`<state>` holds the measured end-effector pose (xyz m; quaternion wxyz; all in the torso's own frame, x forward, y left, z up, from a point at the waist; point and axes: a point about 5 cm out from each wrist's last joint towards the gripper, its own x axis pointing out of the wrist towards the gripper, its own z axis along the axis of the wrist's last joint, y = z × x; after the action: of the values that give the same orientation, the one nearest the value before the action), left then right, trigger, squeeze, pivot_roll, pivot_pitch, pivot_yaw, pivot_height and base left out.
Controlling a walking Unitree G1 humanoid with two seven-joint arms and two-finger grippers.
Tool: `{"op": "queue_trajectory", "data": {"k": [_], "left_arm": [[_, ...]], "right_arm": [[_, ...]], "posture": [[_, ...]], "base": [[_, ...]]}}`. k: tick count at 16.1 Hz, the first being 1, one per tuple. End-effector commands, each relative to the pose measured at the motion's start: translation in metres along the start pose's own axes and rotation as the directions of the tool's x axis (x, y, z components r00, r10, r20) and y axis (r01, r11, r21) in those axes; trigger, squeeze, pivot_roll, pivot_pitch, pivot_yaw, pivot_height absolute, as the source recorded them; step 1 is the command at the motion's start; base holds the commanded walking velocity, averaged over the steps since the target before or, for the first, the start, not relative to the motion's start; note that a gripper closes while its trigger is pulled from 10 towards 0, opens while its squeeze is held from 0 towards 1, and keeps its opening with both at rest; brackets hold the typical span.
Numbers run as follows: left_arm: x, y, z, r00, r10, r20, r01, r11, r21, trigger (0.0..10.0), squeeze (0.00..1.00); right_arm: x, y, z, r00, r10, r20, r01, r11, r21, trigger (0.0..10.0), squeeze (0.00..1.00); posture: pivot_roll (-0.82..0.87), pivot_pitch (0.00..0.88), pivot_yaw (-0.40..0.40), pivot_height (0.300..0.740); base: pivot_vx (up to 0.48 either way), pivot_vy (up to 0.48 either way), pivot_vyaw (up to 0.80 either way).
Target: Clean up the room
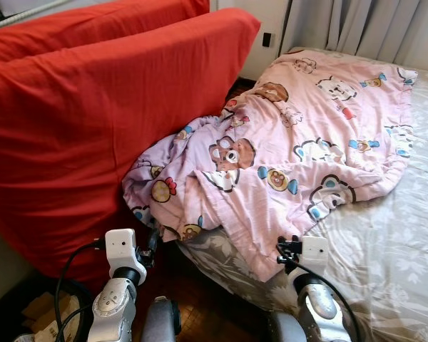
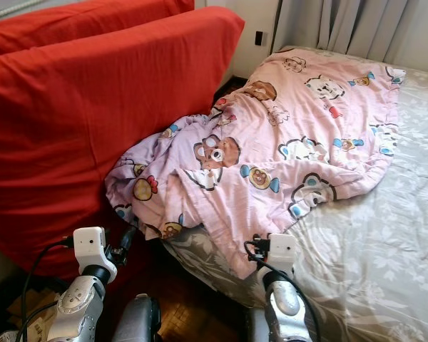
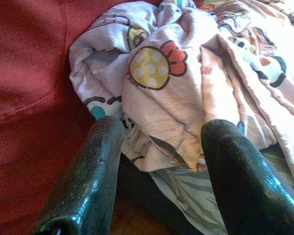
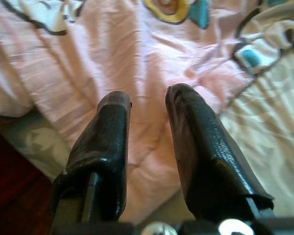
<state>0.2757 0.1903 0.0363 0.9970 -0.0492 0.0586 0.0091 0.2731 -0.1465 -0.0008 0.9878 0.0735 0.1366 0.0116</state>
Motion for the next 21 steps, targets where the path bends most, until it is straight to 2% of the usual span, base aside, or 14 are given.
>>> {"op": "queue_trajectory", "data": {"k": [1, 9, 12, 18, 19, 20, 21], "left_arm": [[0.000, 0.003, 0.002, 1.000, 0.007, 0.001, -0.007, 1.000, -0.005, 10.0, 0.00], [-0.002, 0.005, 0.001, 1.000, 0.013, -0.011, -0.014, 1.000, -0.010, 10.0, 0.00], [-0.002, 0.005, 0.001, 1.000, 0.014, -0.011, -0.014, 1.000, -0.011, 10.0, 0.00], [-0.002, 0.005, 0.002, 1.000, 0.013, -0.012, -0.014, 1.000, -0.013, 10.0, 0.00], [-0.002, 0.005, 0.002, 1.000, 0.014, -0.011, -0.014, 1.000, -0.013, 10.0, 0.00], [-0.003, 0.005, 0.002, 1.000, 0.013, -0.010, -0.013, 1.000, -0.012, 10.0, 0.00], [-0.003, 0.004, 0.002, 1.000, 0.012, -0.008, -0.012, 1.000, -0.011, 10.0, 0.00]], "right_arm": [[0.000, 0.002, -0.001, 1.000, 0.013, -0.010, -0.013, 1.000, 0.003, 10.0, 0.00], [0.001, 0.006, -0.004, 0.998, 0.035, -0.046, -0.035, 0.999, 0.001, 10.0, 0.00], [0.001, 0.006, -0.002, 0.999, 0.030, -0.021, -0.030, 1.000, 0.006, 10.0, 0.00], [0.001, 0.005, -0.008, 0.998, 0.029, -0.063, -0.029, 1.000, -0.002, 10.0, 0.00], [0.000, 0.005, -0.011, 0.996, 0.033, -0.086, -0.032, 0.999, 0.004, 10.0, 0.16], [-0.001, 0.003, -0.015, 0.993, 0.017, -0.116, -0.014, 1.000, 0.024, 10.0, 1.00], [0.000, 0.001, -0.017, 0.991, 0.007, -0.131, -0.002, 0.999, 0.044, 10.0, 1.00]], "posture": [[0.00, 0.122, 0.023, 0.611], [0.01, 0.128, 0.022, 0.607], [0.00, 0.131, 0.022, 0.597], [0.01, 0.134, 0.022, 0.597], [0.01, 0.139, 0.024, 0.597], [0.02, 0.142, 0.024, 0.597], [0.03, 0.147, 0.025, 0.597]], "base": [[0.000, 0.000, 0.00], [0.000, 0.000, 0.00], [0.000, 0.000, 0.00], [0.000, 0.000, 0.00], [0.000, 0.000, 0.00], [0.000, 0.000, 0.00], [0.000, 0.000, 0.00]]}}
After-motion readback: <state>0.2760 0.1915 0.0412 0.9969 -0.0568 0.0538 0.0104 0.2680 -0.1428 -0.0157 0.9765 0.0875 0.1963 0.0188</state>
